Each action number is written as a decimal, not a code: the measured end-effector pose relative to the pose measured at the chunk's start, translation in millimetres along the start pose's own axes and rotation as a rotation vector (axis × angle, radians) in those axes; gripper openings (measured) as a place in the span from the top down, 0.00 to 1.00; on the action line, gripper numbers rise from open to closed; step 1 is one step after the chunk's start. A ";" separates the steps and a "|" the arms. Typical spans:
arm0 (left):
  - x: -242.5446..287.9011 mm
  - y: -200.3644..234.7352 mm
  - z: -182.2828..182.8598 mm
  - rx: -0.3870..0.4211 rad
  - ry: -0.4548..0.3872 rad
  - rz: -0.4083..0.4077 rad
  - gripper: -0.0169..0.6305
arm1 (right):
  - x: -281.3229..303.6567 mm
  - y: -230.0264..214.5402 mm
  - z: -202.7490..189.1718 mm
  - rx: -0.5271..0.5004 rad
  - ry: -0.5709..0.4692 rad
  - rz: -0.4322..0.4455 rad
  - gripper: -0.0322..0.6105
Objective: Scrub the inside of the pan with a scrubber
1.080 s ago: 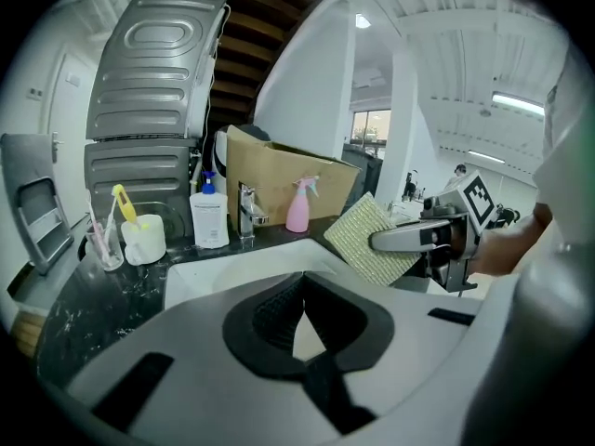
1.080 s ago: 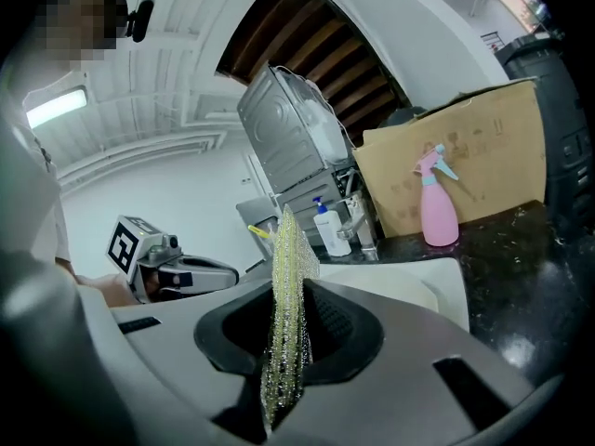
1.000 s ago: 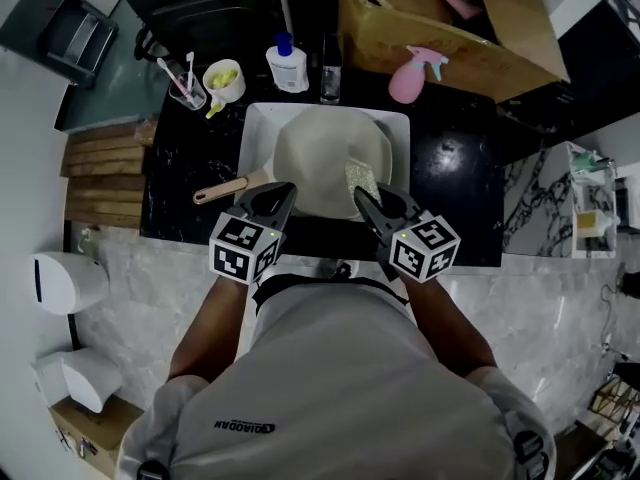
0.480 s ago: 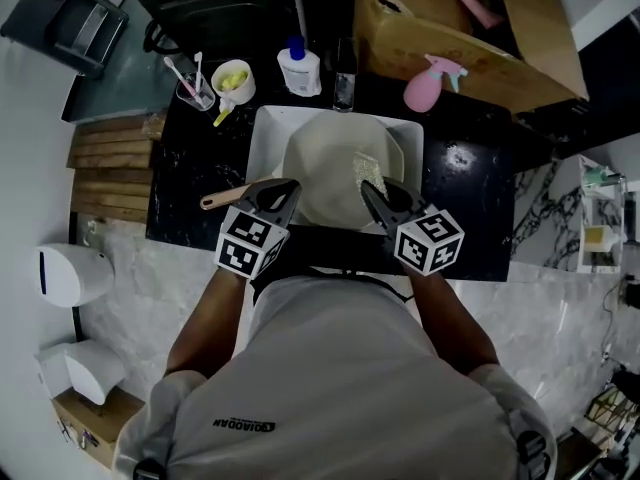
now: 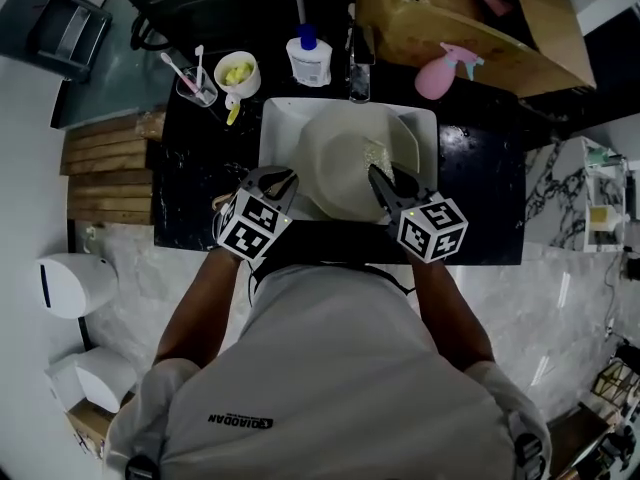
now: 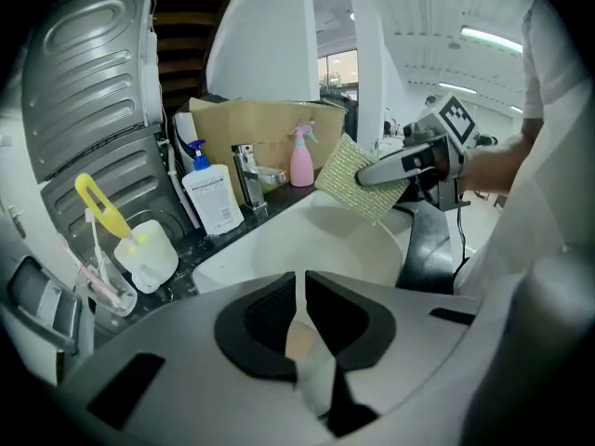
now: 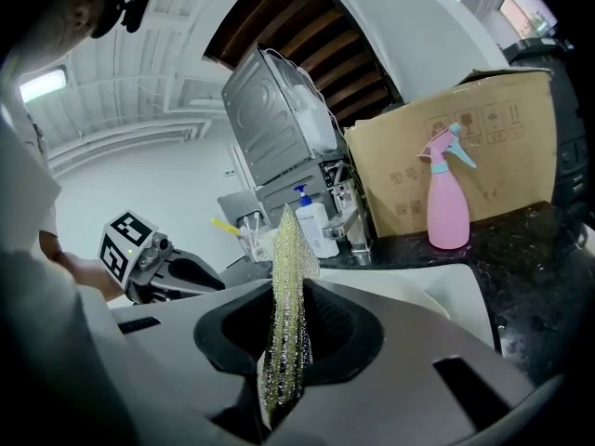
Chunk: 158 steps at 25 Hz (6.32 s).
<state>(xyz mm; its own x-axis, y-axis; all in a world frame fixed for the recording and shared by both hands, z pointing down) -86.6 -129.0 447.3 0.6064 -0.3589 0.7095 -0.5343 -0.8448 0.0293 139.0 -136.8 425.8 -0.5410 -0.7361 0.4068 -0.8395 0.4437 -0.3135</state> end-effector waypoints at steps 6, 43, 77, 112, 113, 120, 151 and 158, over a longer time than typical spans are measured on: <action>17.3 5.8 -31.4 0.133 0.216 -0.083 0.79 | 14.6 -0.8 -12.1 -0.005 0.037 -0.031 0.83; 55.6 32.7 -75.2 0.084 0.347 -0.307 0.64 | 183.5 -70.2 -42.4 -0.184 0.311 -0.331 0.82; 58.6 34.1 -77.2 0.093 0.358 -0.303 0.64 | 224.1 -3.7 -72.6 -0.537 0.432 0.095 0.80; 57.6 32.4 -78.2 0.096 0.357 -0.299 0.64 | 156.1 55.8 -120.6 -0.997 0.615 0.646 0.80; 57.7 32.3 -78.3 0.095 0.358 -0.300 0.64 | 154.5 55.3 -120.9 -0.983 0.620 0.656 0.80; 58.0 33.0 -78.1 0.092 0.360 -0.302 0.64 | 142.5 53.8 -123.4 -0.925 0.660 0.710 0.80; 58.0 30.8 -77.6 0.094 0.356 -0.297 0.64 | 86.6 2.4 -141.4 -0.826 1.017 0.819 0.81; 58.1 30.7 -77.8 0.089 0.356 -0.302 0.64 | 78.0 -10.5 -135.2 -0.747 1.113 0.819 0.81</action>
<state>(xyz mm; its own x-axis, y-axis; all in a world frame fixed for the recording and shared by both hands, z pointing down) -113.5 -145.0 544.2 0.4788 0.0532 0.8763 -0.3030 -0.9268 0.2218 98.9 -129.7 576.8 -0.3255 0.4041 0.8548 0.0378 0.9089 -0.4152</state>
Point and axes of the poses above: the fingertips, and each gripper's own axes: x forward along the fingers, y to its left, z out of its top, the point moved 7 cm from there along -x, backward along the fingers, and after that the axes turned 7 degrees about -z, right-handed, at the moved point
